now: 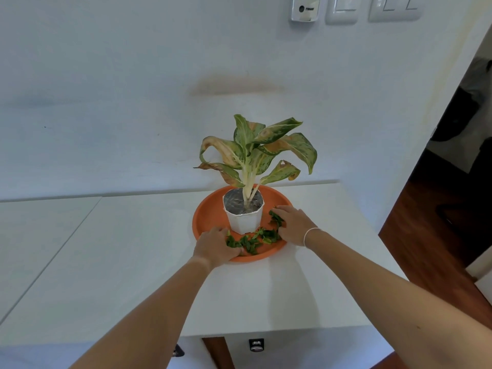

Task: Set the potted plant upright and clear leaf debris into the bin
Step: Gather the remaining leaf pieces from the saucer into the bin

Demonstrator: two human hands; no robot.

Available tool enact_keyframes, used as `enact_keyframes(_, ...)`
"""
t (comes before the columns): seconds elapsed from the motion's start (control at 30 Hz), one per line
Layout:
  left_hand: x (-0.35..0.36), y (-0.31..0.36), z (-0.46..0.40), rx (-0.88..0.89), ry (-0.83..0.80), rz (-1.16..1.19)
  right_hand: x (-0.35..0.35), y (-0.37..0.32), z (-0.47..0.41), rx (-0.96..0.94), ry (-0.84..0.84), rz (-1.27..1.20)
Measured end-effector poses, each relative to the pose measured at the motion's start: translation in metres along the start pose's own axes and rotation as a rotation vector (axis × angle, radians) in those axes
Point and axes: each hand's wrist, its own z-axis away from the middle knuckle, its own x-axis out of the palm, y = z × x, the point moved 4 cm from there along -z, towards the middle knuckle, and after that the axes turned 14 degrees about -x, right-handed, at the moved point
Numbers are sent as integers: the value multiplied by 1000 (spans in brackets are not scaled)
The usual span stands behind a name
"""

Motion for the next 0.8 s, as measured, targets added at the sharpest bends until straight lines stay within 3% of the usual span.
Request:
enact_keyframes(0.27,5,3,-7,-6,-89,61,8,6,-38,-132,-112,225)
enact_keyframes(0.53,8,0,-15,-12,-65,82,19,8,-56,-167,-233,339)
enact_keyframes(0.8,11,-1,-20,46,-28,154,13,8,-57,-201,-199,443)
